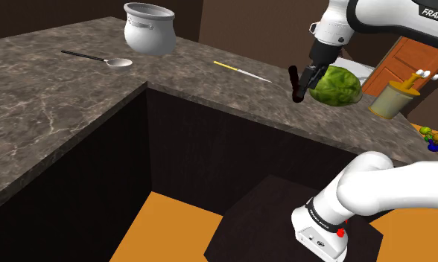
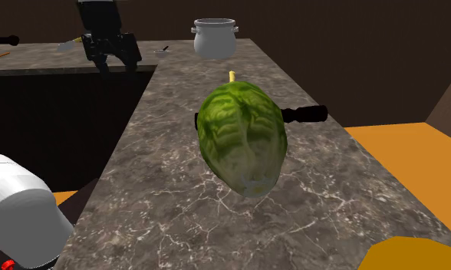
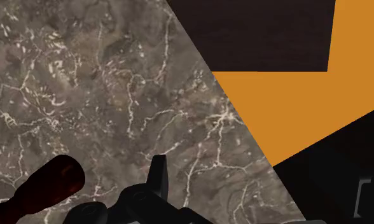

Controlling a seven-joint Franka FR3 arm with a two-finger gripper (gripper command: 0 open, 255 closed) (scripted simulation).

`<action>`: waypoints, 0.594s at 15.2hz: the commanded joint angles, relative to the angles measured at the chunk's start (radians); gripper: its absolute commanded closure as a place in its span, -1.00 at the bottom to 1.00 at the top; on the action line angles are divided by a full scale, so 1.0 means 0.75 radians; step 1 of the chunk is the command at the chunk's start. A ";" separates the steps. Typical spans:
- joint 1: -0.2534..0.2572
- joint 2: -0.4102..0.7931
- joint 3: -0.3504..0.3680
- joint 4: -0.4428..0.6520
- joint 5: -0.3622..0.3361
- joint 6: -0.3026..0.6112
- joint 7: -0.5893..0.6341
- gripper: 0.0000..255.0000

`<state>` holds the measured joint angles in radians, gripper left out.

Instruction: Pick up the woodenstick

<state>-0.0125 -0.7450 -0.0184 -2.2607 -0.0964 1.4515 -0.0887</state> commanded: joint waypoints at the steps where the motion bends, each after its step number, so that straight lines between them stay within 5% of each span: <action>1: 0.000 0.000 0.000 0.000 0.000 0.000 0.000 -1.00; 9: -0.128 0.306 -0.096 0.130 -0.034 0.208 0.146 -1.00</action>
<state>-0.0960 -0.5429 -0.0795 -2.1729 -0.1186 1.5861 0.0077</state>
